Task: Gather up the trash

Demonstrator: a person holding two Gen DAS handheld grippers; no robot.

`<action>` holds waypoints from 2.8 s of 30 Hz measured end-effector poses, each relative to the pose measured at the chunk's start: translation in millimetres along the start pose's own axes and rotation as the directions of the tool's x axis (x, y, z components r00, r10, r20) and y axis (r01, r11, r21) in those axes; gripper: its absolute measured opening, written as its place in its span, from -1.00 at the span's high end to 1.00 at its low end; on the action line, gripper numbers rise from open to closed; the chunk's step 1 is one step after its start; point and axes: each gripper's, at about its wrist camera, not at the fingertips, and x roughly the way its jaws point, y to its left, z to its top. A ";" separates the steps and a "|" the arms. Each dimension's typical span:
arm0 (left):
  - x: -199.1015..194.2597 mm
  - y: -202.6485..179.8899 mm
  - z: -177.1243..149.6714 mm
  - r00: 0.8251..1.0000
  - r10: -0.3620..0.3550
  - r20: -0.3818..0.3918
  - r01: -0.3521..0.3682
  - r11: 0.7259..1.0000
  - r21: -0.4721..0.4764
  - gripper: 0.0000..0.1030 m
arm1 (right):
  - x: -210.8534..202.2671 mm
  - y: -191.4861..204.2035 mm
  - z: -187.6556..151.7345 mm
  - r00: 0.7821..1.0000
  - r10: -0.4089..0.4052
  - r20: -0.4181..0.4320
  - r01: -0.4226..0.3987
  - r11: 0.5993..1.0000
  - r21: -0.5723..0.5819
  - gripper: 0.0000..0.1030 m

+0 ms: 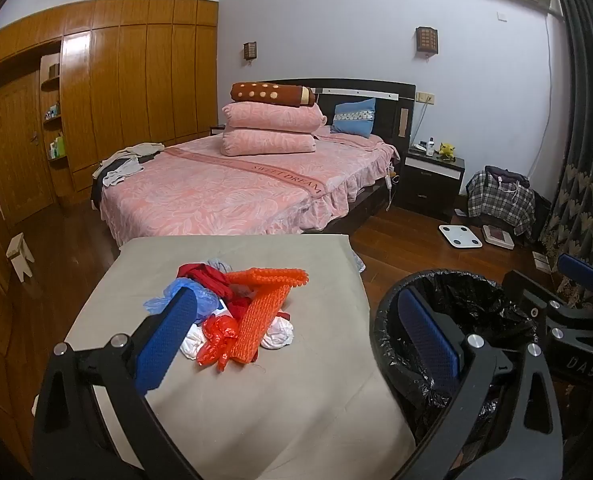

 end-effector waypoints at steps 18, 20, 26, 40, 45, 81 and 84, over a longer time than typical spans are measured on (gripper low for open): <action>-0.1 0.3 0.4 1.000 0.000 0.000 0.000 1.000 -0.002 -0.90 | -0.1 0.5 1.3 1.000 0.000 -0.001 0.000 1.000 -0.001 -0.88; -0.2 0.3 0.6 1.000 0.000 0.000 0.000 1.000 -0.002 -0.90 | -0.1 0.7 1.4 1.000 -0.002 0.002 0.002 1.000 -0.002 -0.88; 0.3 0.4 0.3 1.000 0.001 -0.001 -0.001 1.000 -0.002 -0.90 | 1.0 1.7 1.5 1.000 -0.001 0.002 0.001 1.000 -0.002 -0.88; 7.6 28.7 -6.5 0.999 0.039 -0.002 -0.039 0.999 -0.012 -0.90 | 14.2 10.1 1.6 1.000 0.031 0.000 -0.031 1.000 -0.006 -0.88; 23.8 55.8 -16.0 0.997 0.082 -0.006 -0.082 0.996 -0.029 -0.90 | 39.8 28.0 -5.2 0.997 0.075 0.007 -0.074 0.997 -0.025 -0.88; 171.8 154.9 -98.7 0.964 0.166 -0.209 -0.175 0.984 -0.023 -0.29 | 238.8 149.3 -87.5 0.923 0.198 -0.330 -0.259 0.954 -0.152 -0.24; 175.0 156.0 -98.5 0.966 0.150 -0.210 -0.161 0.986 -0.035 -0.26 | 241.3 151.7 -90.3 0.903 0.248 -0.350 -0.308 0.943 -0.126 0.03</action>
